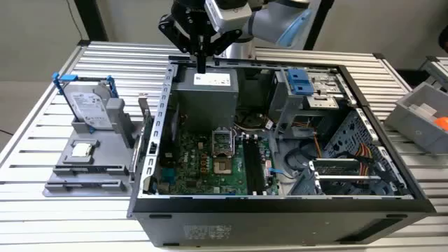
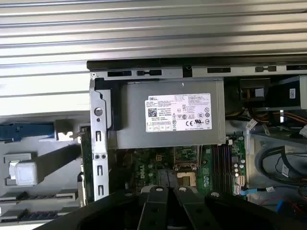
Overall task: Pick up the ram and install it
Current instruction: 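Reach for the ram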
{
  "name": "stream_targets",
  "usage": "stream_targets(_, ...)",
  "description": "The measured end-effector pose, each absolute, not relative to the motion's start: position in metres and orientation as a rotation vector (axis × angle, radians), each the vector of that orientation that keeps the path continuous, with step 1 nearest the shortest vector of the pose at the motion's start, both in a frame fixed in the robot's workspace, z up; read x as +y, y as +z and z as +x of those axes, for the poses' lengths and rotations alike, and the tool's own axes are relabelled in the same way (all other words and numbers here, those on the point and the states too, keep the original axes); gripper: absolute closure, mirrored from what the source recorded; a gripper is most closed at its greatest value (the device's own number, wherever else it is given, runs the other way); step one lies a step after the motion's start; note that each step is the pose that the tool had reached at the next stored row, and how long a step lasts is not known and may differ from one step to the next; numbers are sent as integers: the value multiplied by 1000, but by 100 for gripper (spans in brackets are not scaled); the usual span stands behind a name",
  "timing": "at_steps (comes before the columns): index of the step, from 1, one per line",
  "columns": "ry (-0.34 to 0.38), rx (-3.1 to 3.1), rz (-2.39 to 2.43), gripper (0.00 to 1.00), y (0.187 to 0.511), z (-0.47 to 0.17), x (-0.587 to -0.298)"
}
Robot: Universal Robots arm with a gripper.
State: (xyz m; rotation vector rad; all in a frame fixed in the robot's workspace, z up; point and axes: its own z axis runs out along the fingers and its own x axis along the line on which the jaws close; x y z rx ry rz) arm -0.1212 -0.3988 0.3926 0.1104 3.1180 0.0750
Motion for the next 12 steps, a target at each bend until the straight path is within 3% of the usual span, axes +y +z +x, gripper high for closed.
stream_targets(12, 75, 3118, 111, 100, 393, -122, -399)
